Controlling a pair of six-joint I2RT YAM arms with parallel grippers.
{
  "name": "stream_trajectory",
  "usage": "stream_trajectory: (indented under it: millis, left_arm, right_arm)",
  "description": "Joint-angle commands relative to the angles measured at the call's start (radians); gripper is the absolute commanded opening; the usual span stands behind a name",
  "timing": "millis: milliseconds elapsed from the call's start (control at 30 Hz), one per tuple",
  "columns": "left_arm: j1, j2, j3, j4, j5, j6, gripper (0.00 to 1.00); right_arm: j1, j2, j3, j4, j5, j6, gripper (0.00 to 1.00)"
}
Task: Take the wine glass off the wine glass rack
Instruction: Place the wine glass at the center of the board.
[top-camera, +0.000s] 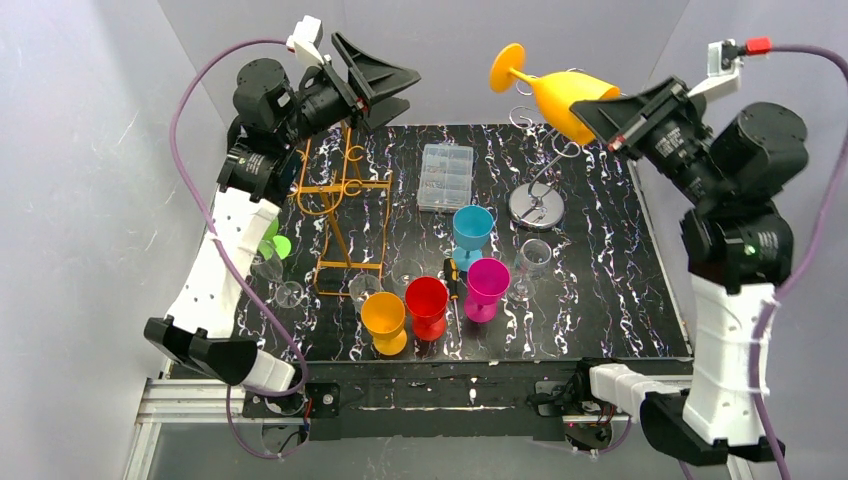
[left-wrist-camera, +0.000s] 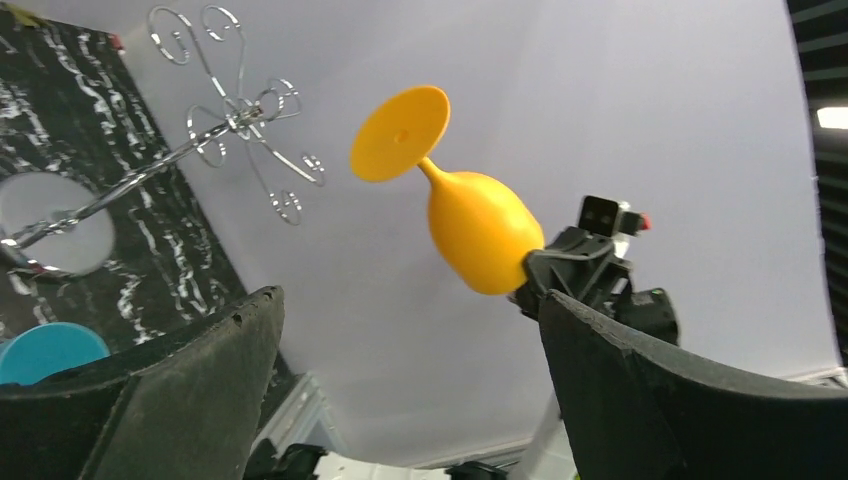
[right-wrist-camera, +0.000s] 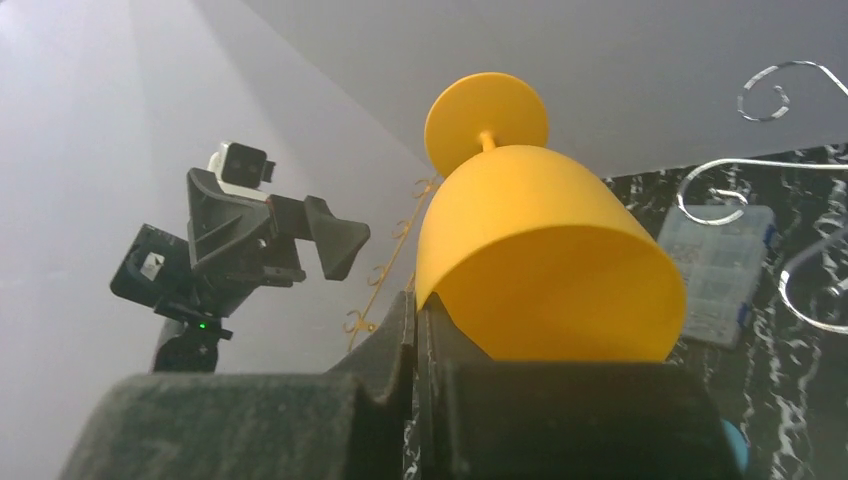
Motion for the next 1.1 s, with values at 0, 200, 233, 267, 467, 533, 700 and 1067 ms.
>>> stream_trajectory:
  millis: [0, 200, 233, 267, 467, 533, 700, 1067]
  left_arm:
    - [0.003, -0.063, 0.051, -0.197, -0.002, 0.221, 0.98]
    - [0.004, -0.113, 0.047, -0.297, 0.026, 0.314, 0.98]
    - [0.004, -0.121, 0.041, -0.299, 0.036, 0.315, 0.98]
    - [0.003, -0.128, 0.031, -0.3, 0.046, 0.314, 0.98]
    - [0.002, -0.197, -0.031, -0.31, 0.046, 0.343, 0.98]
    - [0.0, -0.212, -0.047, -0.316, 0.045, 0.353, 0.98]
    - [-0.014, -0.232, -0.036, -0.365, 0.041, 0.404, 0.98]
    - [-0.079, -0.226, 0.035, -0.519, -0.022, 0.578, 0.98]
  right_arm:
    - [-0.005, -0.076, 0.087, -0.273, 0.145, -0.144, 0.01]
    - [-0.003, -0.128, 0.192, -0.569, 0.322, -0.229, 0.01]
    - [-0.003, -0.137, 0.198, -0.601, 0.349, -0.236, 0.01]
    - [-0.003, -0.147, 0.2, -0.631, 0.373, -0.241, 0.01]
    - [-0.003, -0.215, 0.132, -0.771, 0.533, -0.285, 0.01]
    - [-0.001, -0.234, 0.08, -0.789, 0.564, -0.285, 0.01]
    - [-0.001, -0.263, -0.104, -0.785, 0.598, -0.285, 0.01]
    - [-0.001, -0.154, -0.35, -0.723, 0.597, -0.356, 0.01]
